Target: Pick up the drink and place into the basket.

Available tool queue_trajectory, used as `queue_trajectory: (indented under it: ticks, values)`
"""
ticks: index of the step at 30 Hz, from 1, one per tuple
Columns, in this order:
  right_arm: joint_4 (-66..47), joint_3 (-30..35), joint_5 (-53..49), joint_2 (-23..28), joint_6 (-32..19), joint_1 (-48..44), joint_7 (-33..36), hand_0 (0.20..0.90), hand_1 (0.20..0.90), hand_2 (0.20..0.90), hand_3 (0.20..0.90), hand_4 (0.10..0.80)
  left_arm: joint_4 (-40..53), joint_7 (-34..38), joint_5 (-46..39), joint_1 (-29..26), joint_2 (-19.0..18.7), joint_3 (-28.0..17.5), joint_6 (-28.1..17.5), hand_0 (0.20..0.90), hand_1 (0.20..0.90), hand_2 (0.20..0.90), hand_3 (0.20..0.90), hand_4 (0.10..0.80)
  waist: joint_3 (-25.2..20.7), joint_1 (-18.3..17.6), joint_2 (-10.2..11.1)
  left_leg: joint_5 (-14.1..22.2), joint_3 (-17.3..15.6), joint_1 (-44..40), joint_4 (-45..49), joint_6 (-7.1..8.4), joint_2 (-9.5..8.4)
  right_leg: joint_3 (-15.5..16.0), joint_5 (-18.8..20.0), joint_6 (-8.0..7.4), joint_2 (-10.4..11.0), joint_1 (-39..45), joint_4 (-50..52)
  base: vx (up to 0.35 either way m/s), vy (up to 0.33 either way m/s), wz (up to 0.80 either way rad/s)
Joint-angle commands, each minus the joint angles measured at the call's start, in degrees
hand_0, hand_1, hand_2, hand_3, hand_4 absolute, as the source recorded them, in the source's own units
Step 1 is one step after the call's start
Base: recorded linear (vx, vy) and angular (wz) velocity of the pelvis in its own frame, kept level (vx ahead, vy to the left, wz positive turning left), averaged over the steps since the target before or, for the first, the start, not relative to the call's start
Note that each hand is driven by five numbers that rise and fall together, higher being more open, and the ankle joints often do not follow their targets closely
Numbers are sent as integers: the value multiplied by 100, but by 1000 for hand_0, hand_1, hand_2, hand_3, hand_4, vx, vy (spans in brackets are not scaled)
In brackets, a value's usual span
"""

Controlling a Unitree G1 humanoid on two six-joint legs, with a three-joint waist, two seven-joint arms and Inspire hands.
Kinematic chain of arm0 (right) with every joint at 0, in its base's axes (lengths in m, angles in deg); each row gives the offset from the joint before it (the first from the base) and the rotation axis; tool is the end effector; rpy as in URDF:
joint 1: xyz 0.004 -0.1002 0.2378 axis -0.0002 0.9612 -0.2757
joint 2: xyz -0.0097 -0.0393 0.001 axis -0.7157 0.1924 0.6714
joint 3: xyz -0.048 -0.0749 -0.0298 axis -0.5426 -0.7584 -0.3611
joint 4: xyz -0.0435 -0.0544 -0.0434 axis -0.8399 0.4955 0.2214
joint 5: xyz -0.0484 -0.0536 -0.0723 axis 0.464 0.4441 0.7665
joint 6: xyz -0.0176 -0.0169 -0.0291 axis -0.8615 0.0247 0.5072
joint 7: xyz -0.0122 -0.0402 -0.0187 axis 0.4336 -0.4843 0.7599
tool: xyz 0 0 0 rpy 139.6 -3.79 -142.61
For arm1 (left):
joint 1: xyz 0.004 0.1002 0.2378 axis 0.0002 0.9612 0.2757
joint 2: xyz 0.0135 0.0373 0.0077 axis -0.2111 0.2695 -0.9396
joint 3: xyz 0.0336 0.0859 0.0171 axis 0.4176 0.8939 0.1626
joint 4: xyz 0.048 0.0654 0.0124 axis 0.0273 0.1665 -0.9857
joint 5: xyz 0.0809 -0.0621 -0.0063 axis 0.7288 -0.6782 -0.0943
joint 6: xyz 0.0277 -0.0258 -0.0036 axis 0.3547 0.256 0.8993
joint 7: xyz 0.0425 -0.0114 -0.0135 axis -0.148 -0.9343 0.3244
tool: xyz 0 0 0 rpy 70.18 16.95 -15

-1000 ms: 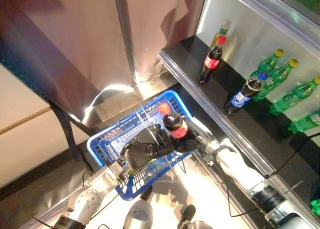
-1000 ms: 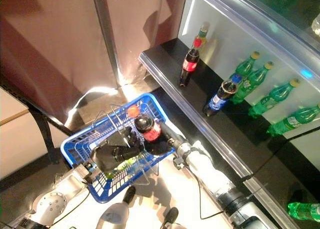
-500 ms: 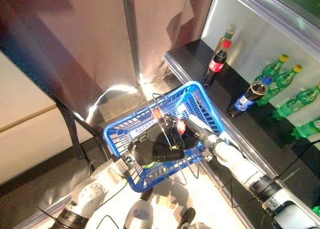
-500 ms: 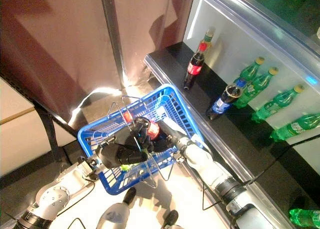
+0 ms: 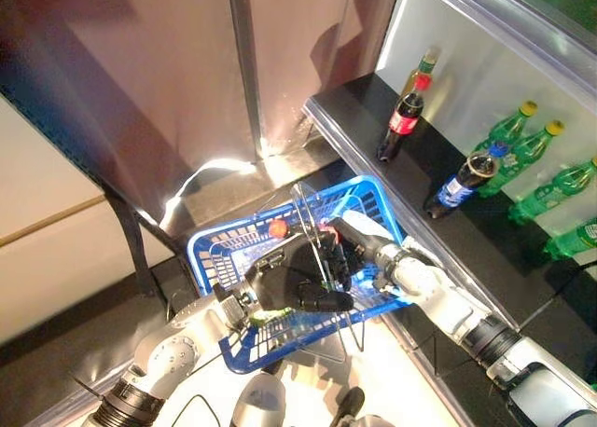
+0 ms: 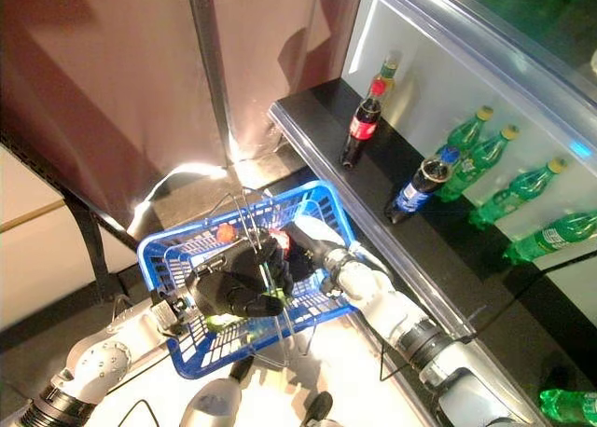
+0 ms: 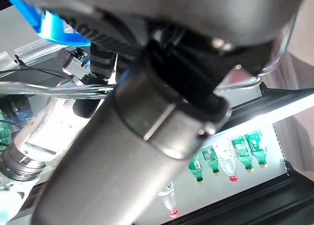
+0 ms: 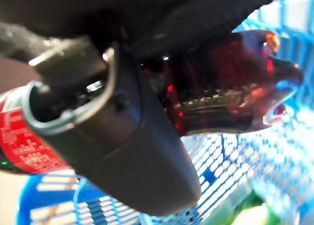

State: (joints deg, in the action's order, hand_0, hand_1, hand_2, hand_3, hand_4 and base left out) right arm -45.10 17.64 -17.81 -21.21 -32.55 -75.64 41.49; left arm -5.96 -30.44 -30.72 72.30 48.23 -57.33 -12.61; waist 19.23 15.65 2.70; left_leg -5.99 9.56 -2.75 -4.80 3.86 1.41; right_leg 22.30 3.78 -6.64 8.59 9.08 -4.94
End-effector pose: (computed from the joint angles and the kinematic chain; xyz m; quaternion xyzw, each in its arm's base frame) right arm 0.2719 -0.1418 0.0894 -0.5044 -0.0484 0.2684 0.8193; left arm 0.2063 0.1624 0.0927 -0.2699 0.0729 -0.4794 0.8319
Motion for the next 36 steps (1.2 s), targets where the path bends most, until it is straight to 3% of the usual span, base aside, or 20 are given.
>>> queue_trajectory:
  ticks: [1,29,30,31,33,35,36]
  values:
    - [-177,-449,487,16,-450,-977,270,300,300,300,200,100,1510,-1205,-658,-1074,748,298,-898,300,300,300,200,100,-1476,-61,99,328,-114,-231,-20,-5,-233,16,-302,6,-236,252,93,0,0,0]
    - [1297,-973,1042,-730,-85,-1298,141,300,300,300,200,100,1567,-1310,-402,-1538,1022,705,-951,300,300,300,200,100,-1537,63,139,338,24,-249,-20,8,-265,74,-301,16,-249,299,70,0,0,1]
    - [1340,-961,1051,-747,-62,-1300,127,335,335,335,241,141,1565,-1319,-413,-1542,1021,701,-938,300,300,300,200,100,-1542,65,139,338,28,-249,-20,8,-267,75,-303,16,-250,300,70,0,0,0]
    - [1381,-953,1057,-775,-19,-1301,110,434,434,434,356,256,1573,-1323,-402,-1544,1027,702,-931,300,300,300,200,100,-1539,70,139,336,37,-250,-20,5,-271,74,-303,18,-253,298,74,0,0,0]
    - [1555,-942,1106,-858,60,-1291,79,742,742,742,716,616,1594,-1330,-396,-1547,1047,699,-888,300,300,300,200,100,-1549,91,136,330,54,-248,-20,4,-272,88,-307,23,-255,307,70,0,0,0]
    - [1636,-944,1112,-905,76,-1296,77,900,900,900,900,800,1594,-1321,-399,-1567,1053,704,-878,300,300,300,200,100,-1548,100,137,328,57,-250,-20,7,-270,97,-306,25,-256,314,66,0,0,0]
    - [1662,-943,1124,-923,95,-1296,70,900,900,900,900,800,1594,-1320,-409,-1577,1053,711,-877,300,300,300,200,100,-1547,105,137,327,60,-249,-20,8,-272,100,-304,26,-257,316,64,0,0,0]
